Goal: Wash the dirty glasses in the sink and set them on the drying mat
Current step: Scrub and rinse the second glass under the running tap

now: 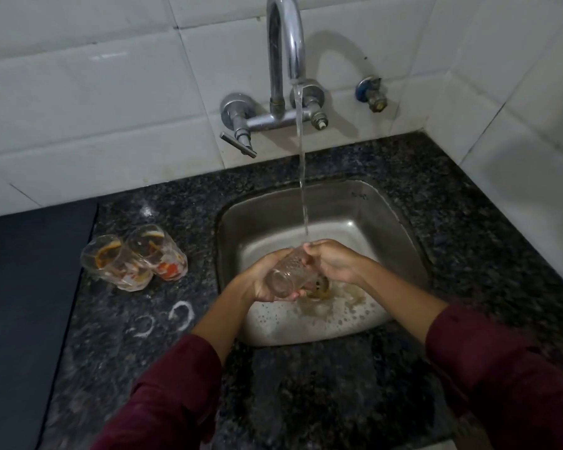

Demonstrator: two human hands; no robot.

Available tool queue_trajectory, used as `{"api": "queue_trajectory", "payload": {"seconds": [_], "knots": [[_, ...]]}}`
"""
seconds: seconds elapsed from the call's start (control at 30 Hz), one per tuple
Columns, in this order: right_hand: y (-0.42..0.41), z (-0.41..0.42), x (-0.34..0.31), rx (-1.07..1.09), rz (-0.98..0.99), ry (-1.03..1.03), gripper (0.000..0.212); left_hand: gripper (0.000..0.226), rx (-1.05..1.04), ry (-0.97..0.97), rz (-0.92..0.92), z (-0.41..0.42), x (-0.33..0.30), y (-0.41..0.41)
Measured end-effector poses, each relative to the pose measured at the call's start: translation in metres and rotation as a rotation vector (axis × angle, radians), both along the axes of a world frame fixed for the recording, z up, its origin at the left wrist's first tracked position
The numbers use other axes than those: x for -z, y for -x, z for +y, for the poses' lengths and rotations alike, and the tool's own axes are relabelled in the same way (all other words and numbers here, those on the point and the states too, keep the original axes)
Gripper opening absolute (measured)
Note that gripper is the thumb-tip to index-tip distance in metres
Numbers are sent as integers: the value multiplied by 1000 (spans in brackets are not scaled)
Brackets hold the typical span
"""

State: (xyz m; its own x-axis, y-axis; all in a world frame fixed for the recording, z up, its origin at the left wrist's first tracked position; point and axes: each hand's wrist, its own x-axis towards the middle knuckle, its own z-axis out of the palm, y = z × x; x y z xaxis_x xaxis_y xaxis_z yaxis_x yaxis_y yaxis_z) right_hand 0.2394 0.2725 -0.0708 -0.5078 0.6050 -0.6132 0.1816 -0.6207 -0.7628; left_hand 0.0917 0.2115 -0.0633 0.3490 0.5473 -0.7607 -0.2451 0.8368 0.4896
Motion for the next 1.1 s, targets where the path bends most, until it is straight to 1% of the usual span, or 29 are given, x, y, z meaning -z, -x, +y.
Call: {"api": "queue_trajectory", "payload": {"seconds": [0.1, 0.17, 0.27, 0.33, 0.4, 0.5, 0.57, 0.63, 0.77, 0.87, 0.9, 0.93, 0.97, 1.03, 1.1], "knots": [[-3, -1, -5, -6, 16, -54, 25, 49, 6, -37, -11, -1, -2, 1], [-5, -1, -13, -14, 17, -146, 27, 53, 2, -91, -33, -1, 0, 3], [-9, 4, -23, -31, 22, -367, 28, 52, -25, -205, -116, 1, -1, 8], [-11, 9, -28, -67, 40, -535, 25, 45, -52, -262, -94, 4, -6, 11], [-13, 12, -34, -90, 52, -651, 22, 39, -55, -334, 38, 7, -17, 12], [-10, 15, -45, -94, 41, -738, 25, 37, -74, -468, 252, 12, -33, 8], [-7, 18, -52, -83, 1, -773, 28, 36, -101, -550, 391, 15, -40, 2], [-2, 21, -60, -74, -41, -762, 30, 41, -100, -626, 555, 18, -43, -2], [10, 23, -82, -56, -144, -728, 30, 54, -25, -795, 992, 22, -44, -6], [24, 24, -94, -9, -259, -681, 29, 68, 157, -873, 1462, 21, -45, -14], [26, 24, -96, 3, -292, -688, 30, 70, 160, -899, 1499, 21, -45, -14], [26, 24, -96, 15, -294, -696, 30, 70, 144, -913, 1421, 23, -45, -12], [25, 22, -96, 28, -257, -699, 31, 69, 97, -908, 1242, 25, -46, -8], [16, 18, -92, 33, -113, -729, 31, 65, 6, -794, 759, 25, -54, 3], [6, 14, -84, 2, 55, -749, 29, 47, -45, -607, 314, 22, -61, 15]]}}
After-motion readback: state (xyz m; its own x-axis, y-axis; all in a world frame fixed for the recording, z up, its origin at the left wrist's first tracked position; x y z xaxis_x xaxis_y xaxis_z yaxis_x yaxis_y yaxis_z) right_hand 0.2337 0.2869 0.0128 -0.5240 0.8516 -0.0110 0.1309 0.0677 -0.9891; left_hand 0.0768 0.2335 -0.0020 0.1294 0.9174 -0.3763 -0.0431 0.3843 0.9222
